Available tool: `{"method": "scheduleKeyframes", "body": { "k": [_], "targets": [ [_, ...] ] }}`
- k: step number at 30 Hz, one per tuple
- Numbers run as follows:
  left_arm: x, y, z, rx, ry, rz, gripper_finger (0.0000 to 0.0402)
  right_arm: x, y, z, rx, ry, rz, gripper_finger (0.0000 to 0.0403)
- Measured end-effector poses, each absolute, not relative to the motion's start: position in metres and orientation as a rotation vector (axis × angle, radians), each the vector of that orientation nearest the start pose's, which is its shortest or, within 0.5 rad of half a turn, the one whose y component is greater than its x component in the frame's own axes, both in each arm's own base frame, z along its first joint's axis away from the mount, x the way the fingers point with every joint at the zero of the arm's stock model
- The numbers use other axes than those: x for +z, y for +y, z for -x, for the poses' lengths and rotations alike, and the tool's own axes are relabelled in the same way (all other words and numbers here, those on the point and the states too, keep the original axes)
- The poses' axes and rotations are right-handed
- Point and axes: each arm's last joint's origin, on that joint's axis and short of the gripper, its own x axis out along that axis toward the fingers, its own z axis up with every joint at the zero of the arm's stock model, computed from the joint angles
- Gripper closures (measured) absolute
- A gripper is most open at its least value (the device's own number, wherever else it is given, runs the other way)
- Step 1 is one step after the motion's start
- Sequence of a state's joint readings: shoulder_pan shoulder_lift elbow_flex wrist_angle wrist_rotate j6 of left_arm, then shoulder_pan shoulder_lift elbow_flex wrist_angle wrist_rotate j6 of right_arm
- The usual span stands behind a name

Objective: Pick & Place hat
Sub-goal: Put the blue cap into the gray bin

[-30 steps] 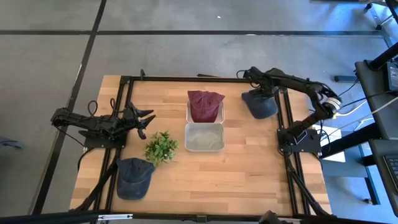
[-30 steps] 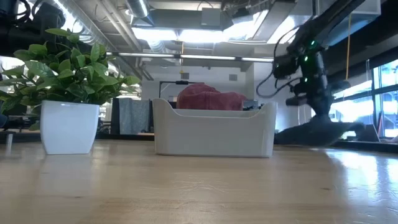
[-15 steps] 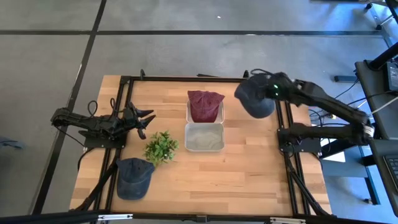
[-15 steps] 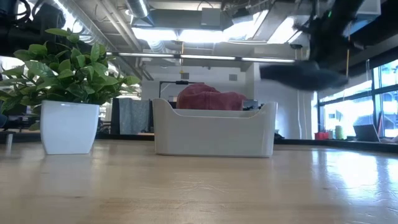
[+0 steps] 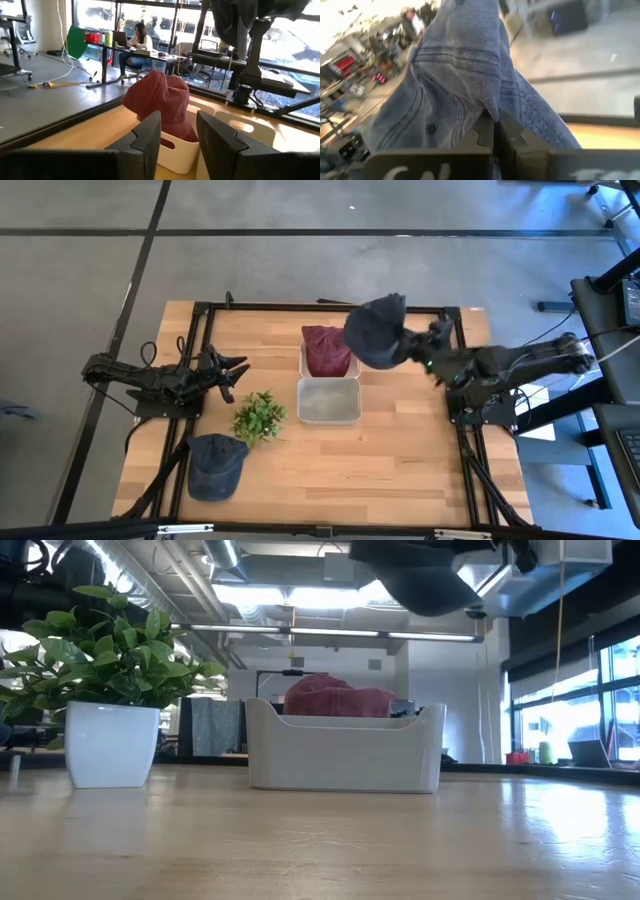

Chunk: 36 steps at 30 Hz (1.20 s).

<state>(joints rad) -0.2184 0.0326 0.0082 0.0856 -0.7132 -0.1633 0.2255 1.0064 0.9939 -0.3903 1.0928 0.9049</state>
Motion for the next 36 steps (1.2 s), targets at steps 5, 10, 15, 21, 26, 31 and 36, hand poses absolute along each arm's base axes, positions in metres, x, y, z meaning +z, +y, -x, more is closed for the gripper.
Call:
{"method": "scheduleKeyframes", "body": {
  "k": [5,10,15,21,26,31,36],
  "targets": [
    [0.172,-0.001,-0.094,0.483,-0.124,0.301,0.028,0.333,0.057,-0.238,-1.008,-0.174,-0.48,0.0401],
    [0.172,-0.001,-0.094,0.48,-0.14,0.364,0.028,0.306,0.09,-0.267,-1.009,-0.222,-0.496,0.0399],
    [0.172,-0.001,-0.094,0.48,-0.142,0.376,0.028,0.272,0.115,-0.286,-0.977,-0.279,-0.612,0.0398],
    [0.171,-0.001,-0.094,0.483,-0.123,0.333,0.028,0.228,0.132,-0.315,-0.998,-0.374,-0.693,0.0396],
    [0.171,-0.001,-0.094,0.486,-0.11,0.284,0.028,0.193,0.135,-0.337,-1.052,-0.43,-0.693,0.0394],
    [0.171,-0.001,-0.094,0.486,-0.11,0.284,0.028,0.167,0.132,-0.35,-1.073,-0.443,-0.694,0.0394],
    [0.17,-0.001,-0.094,0.486,-0.109,0.283,0.028,0.157,0.132,-0.354,-1.081,-0.425,-0.664,0.0394]
  ]
}}
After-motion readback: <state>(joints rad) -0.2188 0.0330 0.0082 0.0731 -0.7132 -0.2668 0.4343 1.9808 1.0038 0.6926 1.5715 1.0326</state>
